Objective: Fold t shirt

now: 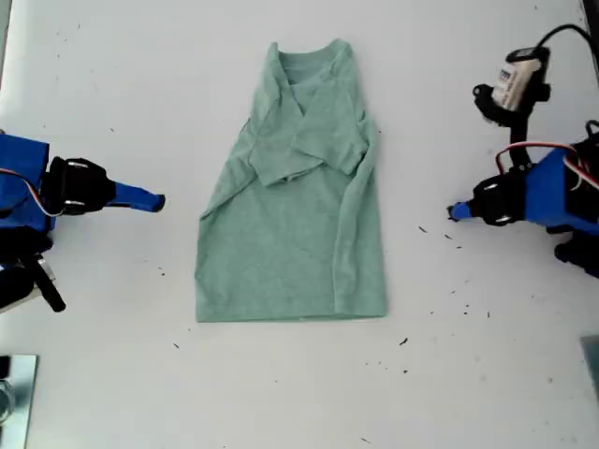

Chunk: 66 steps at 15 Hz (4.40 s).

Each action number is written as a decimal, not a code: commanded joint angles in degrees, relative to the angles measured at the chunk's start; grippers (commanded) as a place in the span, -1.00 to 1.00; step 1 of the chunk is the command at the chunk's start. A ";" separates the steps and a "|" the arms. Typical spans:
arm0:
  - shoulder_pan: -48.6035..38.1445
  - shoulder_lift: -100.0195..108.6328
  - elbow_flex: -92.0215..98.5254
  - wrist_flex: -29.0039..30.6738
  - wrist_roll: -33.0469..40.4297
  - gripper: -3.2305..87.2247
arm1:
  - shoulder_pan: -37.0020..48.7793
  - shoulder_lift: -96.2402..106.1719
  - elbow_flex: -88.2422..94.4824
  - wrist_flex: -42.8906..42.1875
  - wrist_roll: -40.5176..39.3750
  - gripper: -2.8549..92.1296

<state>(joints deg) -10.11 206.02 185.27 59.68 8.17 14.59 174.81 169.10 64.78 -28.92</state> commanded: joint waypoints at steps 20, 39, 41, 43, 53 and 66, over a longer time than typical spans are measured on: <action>15.38 -100.90 -71.28 8.70 -14.50 -0.31 | 5.19 25.05 8.44 11.78 -1.05 -0.89; 10.11 -137.20 -132.71 15.47 -0.97 -0.94 | 4.48 25.58 8.61 12.22 -0.53 -0.89; 10.81 -143.35 -136.58 7.91 2.46 -0.78 | 4.39 25.58 8.61 12.22 -0.35 -0.89; 10.46 -146.95 -136.32 6.77 3.69 -0.46 | 4.39 25.58 8.61 12.22 -0.35 -0.89; 6.50 -92.99 -75.32 -2.46 0.70 -0.91 | 4.57 25.58 8.61 12.30 -0.18 -0.89; 5.98 -51.50 -21.36 -14.94 -14.15 -0.93 | -0.35 24.70 2.99 11.69 3.87 -0.89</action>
<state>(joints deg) -5.89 155.57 172.27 42.89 -5.10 16.70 199.34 174.99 76.99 -27.16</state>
